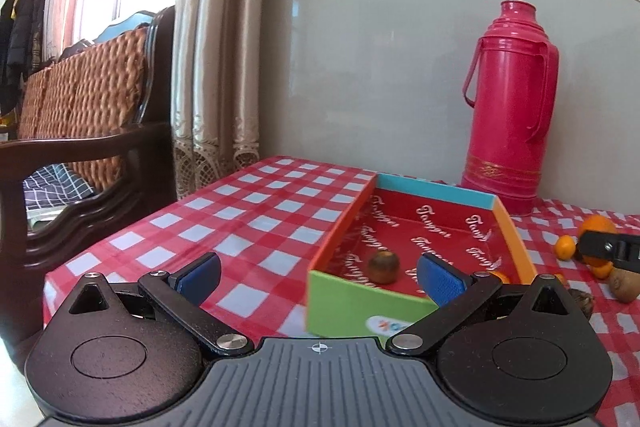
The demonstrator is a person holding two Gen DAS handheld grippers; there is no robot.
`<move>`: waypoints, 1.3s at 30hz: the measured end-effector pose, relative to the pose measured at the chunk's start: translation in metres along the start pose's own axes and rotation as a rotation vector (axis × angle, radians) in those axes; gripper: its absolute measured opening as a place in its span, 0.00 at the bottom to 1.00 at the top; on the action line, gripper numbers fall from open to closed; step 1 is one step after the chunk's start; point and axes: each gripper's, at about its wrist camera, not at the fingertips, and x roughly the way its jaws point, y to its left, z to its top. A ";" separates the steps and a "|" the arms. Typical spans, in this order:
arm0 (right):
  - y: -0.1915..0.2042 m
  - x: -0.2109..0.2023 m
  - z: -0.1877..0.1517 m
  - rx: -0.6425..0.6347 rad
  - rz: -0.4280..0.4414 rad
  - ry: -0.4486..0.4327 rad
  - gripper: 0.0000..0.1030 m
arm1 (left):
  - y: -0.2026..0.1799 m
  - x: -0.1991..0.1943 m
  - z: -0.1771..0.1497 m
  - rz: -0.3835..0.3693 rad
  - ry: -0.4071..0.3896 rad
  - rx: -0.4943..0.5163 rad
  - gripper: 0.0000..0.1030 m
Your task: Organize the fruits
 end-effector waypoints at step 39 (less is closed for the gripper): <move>-0.146 -0.065 -0.017 0.215 -0.369 -0.206 0.94 | -0.155 -0.025 -0.015 -0.336 -0.036 0.168 1.00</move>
